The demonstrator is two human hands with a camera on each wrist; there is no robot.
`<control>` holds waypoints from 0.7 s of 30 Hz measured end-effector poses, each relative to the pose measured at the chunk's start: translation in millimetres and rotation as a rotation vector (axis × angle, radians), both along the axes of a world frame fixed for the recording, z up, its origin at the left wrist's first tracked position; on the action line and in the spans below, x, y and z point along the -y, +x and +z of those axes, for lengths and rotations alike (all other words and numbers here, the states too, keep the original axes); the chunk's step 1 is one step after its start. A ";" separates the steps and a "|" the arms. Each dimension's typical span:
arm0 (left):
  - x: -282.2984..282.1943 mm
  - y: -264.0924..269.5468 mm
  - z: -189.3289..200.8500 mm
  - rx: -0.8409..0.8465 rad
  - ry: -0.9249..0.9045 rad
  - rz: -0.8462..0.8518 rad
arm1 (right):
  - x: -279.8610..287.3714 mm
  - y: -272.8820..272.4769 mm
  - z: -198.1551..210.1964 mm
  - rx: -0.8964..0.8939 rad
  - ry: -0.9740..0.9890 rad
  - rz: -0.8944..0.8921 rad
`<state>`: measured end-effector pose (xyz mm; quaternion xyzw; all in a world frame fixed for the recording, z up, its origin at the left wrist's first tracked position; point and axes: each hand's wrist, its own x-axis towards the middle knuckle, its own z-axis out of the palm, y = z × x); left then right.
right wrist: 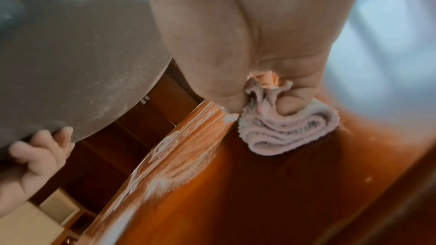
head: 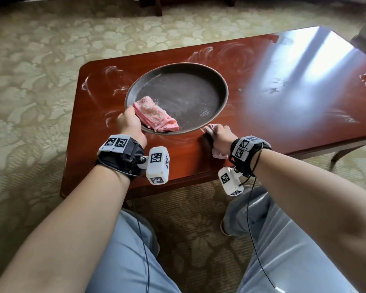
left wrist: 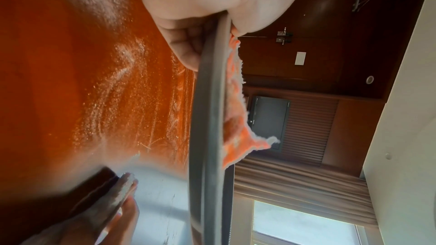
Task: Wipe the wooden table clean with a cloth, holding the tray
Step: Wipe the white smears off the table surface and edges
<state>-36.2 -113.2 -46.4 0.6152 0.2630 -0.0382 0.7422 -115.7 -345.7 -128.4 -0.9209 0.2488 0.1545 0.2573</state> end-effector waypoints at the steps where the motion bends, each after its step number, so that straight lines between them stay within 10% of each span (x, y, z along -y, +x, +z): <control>1: -5.1 1.7 -2.4 0.001 0.003 0.006 | -6.8 4.1 -2.2 0.003 -0.014 0.022; 21: -26.7 -7.3 19.9 0.030 -0.043 0.090 | -44.0 21.8 4.4 0.279 0.127 0.141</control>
